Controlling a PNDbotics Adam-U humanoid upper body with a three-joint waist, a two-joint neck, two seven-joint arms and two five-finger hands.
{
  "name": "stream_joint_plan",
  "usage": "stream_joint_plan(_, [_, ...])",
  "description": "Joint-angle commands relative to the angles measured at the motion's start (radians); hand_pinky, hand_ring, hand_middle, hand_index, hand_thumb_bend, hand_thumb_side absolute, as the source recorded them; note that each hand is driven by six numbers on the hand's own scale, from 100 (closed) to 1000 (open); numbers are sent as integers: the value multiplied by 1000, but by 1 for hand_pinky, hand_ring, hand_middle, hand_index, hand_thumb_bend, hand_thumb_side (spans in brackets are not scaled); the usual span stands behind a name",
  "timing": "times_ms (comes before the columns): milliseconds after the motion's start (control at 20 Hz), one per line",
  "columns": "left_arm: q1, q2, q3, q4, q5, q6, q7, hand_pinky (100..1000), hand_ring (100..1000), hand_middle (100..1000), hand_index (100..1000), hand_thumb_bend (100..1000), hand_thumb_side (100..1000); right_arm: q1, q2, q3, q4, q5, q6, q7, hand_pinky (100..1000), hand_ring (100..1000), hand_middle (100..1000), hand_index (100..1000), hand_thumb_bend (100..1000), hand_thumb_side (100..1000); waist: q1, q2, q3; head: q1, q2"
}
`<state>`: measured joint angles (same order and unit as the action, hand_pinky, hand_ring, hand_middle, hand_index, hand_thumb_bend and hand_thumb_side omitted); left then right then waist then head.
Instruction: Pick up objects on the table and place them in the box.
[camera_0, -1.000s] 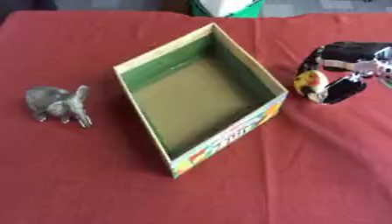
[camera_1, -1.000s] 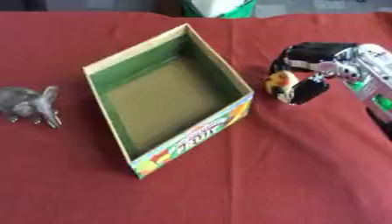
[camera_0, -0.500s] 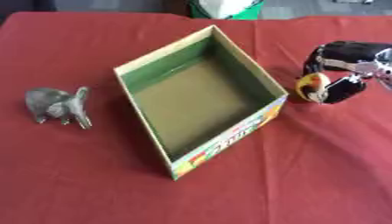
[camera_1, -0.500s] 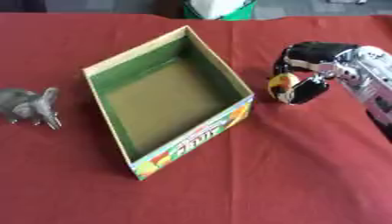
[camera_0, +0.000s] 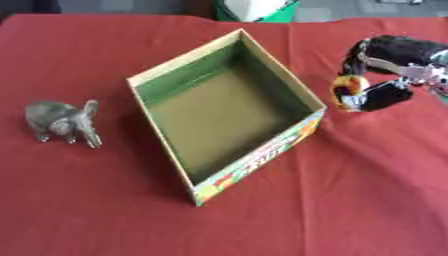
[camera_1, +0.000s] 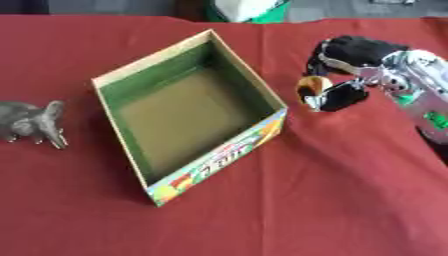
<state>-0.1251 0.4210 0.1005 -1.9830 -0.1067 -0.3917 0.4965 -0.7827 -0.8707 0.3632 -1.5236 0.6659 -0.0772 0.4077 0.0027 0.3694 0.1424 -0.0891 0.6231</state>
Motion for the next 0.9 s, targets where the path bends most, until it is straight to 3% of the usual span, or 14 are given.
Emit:
stream_joint_plan(50, [-7, 15, 3, -17, 6, -1, -3, 649, 633, 695, 793, 100, 828, -14, -43, -24, -60, -9, 12, -24, 559, 587, 439, 424, 100, 439, -1, -27, -2, 4, -9])
stream_joint_plan(400, [-6, 17, 4, -17, 9, 1, -3, 647, 633, 695, 793, 100, 830, -44, -48, -53, -210, -85, 72, -36, 563, 584, 423, 401, 100, 421, -5, -35, -3, 6, -6])
stream_joint_plan(450, [-6, 17, 4, -17, 10, 1, -3, 647, 633, 695, 793, 100, 833, -52, -47, -57, -233, -101, 84, -35, 565, 584, 422, 403, 100, 494, -5, -36, -4, 6, -6])
stream_joint_plan(500, [-5, 18, 3, -17, 10, 1, -3, 647, 633, 695, 793, 100, 831, -61, -46, -61, -254, -117, 95, -32, 565, 584, 422, 403, 100, 418, -6, -38, -4, 6, -6])
stream_joint_plan(900, [-2, 22, 1, -17, 18, 4, -6, 645, 632, 695, 794, 100, 830, -149, -16, -57, -349, -194, 148, 0, 564, 582, 416, 406, 100, 410, -12, -52, 2, 4, -4])
